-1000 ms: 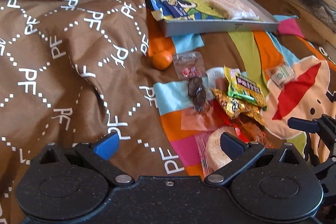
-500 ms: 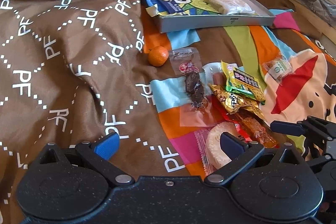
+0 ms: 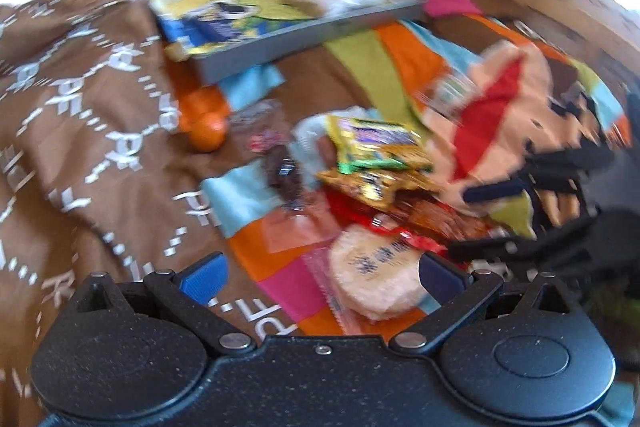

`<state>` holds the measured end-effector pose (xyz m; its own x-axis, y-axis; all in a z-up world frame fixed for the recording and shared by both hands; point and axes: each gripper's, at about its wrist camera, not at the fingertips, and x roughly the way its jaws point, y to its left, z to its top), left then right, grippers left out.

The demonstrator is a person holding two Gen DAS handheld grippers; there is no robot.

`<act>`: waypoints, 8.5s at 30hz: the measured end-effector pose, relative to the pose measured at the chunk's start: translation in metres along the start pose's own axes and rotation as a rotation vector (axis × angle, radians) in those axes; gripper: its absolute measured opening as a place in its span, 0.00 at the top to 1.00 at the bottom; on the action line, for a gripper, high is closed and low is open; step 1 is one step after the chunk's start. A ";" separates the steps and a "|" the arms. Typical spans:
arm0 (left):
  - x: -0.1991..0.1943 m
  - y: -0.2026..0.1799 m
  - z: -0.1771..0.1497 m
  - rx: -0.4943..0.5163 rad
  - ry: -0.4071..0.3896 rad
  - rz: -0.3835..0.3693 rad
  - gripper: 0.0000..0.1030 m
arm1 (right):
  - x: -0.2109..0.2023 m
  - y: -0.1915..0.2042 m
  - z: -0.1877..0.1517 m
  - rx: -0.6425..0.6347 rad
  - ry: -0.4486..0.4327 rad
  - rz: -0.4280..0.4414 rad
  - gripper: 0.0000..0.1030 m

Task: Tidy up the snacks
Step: 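Move both tools back over the remaining snacks, then grasp the round rice cracker with the left gripper while the right grasps the red spicy strip pack, then carry both packs into the grey tray and open both grippers, then move both tools back toward the remaining snacks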

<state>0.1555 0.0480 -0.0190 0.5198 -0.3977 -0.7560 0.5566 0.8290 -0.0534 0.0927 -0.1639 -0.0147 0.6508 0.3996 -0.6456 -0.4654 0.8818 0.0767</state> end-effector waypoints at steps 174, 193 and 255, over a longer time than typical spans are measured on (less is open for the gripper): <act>0.040 0.089 0.196 -0.639 -0.432 0.263 0.05 | 0.084 -0.111 0.231 -0.080 -0.287 -0.387 0.00; -0.052 0.047 0.148 -0.528 -0.650 0.396 0.01 | -0.012 -0.091 0.192 -0.037 -0.596 -0.419 0.00; -0.006 -0.030 -0.004 -0.294 -0.049 0.188 0.01 | 0.026 -0.058 0.034 -0.199 0.045 -0.069 0.00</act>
<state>0.1324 0.0270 -0.0155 0.6296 -0.2403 -0.7388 0.2417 0.9644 -0.1077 0.1567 -0.1967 -0.0100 0.6601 0.3244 -0.6775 -0.5329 0.8379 -0.1180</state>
